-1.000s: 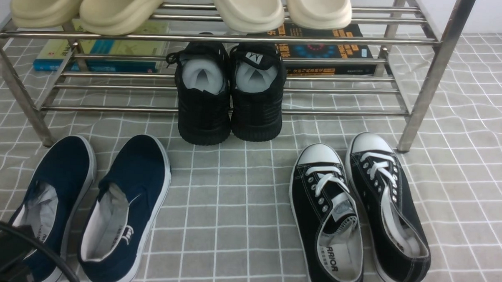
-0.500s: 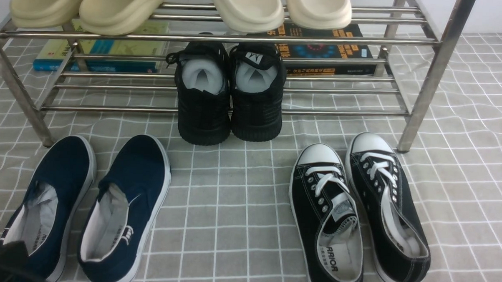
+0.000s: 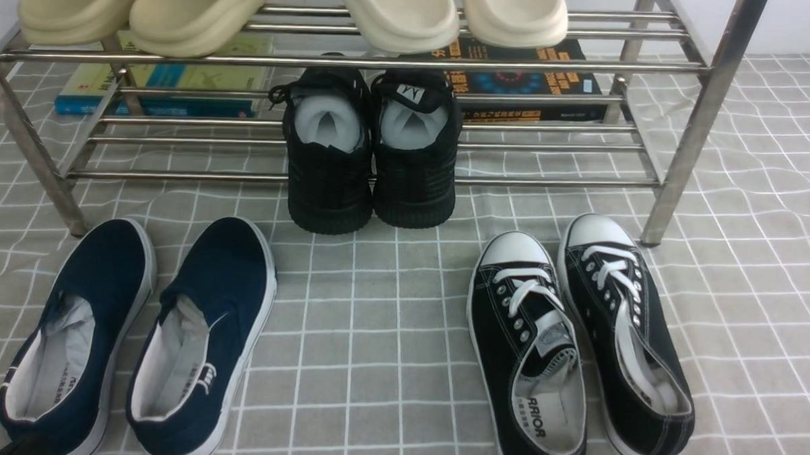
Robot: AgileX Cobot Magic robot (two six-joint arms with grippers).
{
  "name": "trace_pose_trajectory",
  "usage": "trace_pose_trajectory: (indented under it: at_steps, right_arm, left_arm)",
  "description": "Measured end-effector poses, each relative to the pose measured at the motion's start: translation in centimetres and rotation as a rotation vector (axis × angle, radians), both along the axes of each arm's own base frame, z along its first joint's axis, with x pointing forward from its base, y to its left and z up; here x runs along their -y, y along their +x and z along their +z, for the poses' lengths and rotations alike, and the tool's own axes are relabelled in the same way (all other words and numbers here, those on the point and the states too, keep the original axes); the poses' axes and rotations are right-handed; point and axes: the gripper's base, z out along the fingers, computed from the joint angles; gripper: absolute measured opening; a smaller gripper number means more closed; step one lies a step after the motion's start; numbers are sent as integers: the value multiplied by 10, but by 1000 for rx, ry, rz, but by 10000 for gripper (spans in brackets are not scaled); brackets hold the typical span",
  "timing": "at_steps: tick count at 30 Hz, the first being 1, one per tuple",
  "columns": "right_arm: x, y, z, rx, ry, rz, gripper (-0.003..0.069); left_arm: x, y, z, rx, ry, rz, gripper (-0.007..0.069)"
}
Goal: Take the shoes off the shelf with your hand from the grey coffee tablecloth.
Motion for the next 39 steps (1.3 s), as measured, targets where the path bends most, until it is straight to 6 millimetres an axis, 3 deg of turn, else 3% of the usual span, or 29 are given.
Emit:
trace_pose_trajectory:
  at_steps: [8, 39]
  right_arm:
    - [0, 0, 0, 0, 0, 0, 239]
    - [0, 0, 0, 0, 0, 0, 239]
  left_arm:
    - [-7, -1, -2, -22, -12, 121, 43]
    - [-7, -1, -2, -27, -18, 132, 69]
